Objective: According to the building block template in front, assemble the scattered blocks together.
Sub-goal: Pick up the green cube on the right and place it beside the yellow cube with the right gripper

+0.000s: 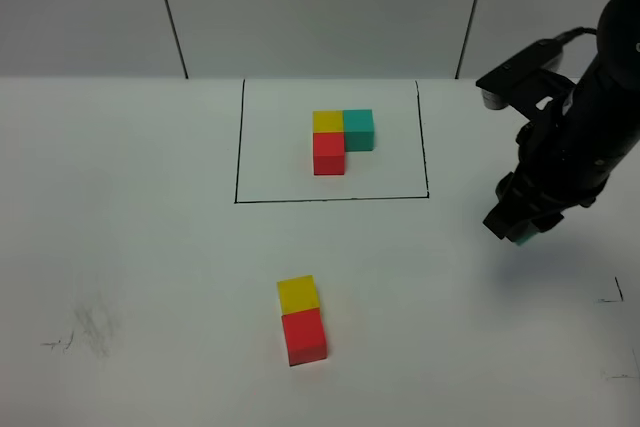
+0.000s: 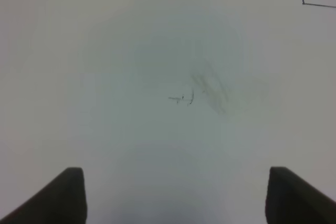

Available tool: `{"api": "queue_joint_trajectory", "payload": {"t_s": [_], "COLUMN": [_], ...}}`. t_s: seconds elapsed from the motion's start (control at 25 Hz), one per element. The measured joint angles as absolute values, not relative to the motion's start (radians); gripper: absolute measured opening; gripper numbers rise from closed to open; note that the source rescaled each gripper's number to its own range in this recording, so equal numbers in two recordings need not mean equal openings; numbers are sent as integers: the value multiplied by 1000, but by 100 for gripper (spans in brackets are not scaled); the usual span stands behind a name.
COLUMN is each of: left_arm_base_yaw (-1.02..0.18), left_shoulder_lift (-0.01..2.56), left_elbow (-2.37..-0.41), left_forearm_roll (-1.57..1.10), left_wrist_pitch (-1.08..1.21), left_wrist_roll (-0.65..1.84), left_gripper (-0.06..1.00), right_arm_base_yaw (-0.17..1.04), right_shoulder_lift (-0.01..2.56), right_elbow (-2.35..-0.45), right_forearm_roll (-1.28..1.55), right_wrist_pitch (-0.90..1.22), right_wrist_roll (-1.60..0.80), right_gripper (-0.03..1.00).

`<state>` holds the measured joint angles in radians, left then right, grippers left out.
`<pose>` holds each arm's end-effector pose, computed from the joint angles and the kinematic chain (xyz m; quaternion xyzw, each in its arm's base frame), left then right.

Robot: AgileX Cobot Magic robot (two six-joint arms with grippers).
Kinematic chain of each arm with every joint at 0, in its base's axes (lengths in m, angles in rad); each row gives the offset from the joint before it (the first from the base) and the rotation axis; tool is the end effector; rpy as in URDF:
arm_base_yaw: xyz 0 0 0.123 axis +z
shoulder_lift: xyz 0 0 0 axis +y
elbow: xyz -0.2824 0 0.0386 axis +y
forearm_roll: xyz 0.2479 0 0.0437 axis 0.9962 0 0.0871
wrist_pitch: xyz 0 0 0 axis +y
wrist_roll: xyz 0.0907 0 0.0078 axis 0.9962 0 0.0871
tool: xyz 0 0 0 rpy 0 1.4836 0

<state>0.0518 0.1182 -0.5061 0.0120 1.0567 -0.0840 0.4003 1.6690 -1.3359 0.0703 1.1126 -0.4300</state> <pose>0.0130 0.0016 0.2787 -0.0596 0.8781 -0.0016 0.4747 0.3051 0.1354 0.2717 -0.3897 0.9142 0.0314 0.1064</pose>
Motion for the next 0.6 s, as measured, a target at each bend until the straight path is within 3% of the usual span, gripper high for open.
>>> {"api": "queue_joint_trajectory", "payload": {"t_s": [0.6], "left_arm_base_yaw": [52], "left_shoulder_lift": [118], "left_elbow": [-506], "left_forearm_roll": [12], "left_wrist_pitch": [1057], "left_wrist_roll": [-84], "left_gripper": [100], "right_arm_base_yaw": [433], "right_shoulder_lift": [1719], "right_elbow": [-1448], "right_forearm_roll": [82], "right_wrist_pitch": [1167], "right_wrist_roll": [-755], "right_gripper": [50]}}
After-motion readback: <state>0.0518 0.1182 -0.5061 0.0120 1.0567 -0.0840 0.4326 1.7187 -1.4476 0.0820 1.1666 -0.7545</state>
